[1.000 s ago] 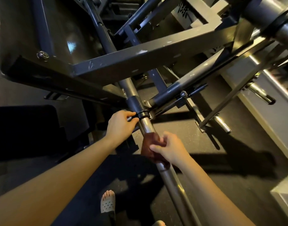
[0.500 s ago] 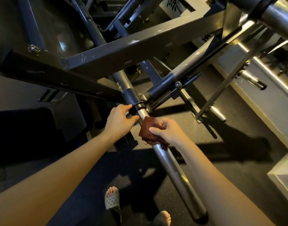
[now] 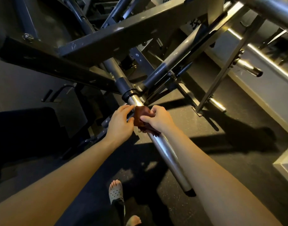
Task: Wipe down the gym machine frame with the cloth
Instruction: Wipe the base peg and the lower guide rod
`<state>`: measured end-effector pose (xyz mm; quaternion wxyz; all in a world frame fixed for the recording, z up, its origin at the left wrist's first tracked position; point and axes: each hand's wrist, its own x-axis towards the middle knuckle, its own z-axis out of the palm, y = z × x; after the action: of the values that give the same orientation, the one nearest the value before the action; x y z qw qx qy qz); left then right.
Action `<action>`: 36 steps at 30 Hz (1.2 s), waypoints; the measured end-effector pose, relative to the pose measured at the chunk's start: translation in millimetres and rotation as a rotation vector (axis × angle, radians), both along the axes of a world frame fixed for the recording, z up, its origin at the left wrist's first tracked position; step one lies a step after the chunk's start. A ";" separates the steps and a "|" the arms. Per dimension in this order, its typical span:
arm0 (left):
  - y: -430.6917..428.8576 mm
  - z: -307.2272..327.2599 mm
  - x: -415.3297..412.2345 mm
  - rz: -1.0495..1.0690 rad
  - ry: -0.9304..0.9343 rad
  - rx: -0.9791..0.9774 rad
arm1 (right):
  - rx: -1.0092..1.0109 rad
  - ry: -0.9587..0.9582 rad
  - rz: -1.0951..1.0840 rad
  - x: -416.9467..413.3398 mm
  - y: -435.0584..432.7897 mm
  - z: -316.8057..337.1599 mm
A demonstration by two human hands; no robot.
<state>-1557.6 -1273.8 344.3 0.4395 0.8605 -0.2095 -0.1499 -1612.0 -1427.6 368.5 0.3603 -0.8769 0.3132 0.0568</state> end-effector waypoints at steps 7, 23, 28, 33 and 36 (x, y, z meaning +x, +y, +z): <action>-6.2 2.4 -55.1 -0.131 0.005 0.004 | 0.152 0.119 -0.021 -121.6 -7.1 21.6; 4.0 -9.9 -106.5 -0.186 0.082 -0.039 | 0.118 0.090 -0.016 -114.1 -11.1 12.3; 1.6 -17.0 -107.8 -0.145 0.119 -0.103 | 0.165 0.089 0.016 -140.0 -15.1 16.2; 0.6 -18.5 -122.5 -0.155 0.103 -0.106 | 0.268 0.324 0.096 -229.0 -35.5 33.1; -0.9 -16.9 -123.8 -0.134 0.120 -0.105 | 0.119 0.335 0.118 -216.9 -30.3 26.0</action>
<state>-1681.4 -1274.7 327.4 0.4847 0.8098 -0.2474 -0.2192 -1828.9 -1457.9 394.5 0.3502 -0.8492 0.3128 0.2415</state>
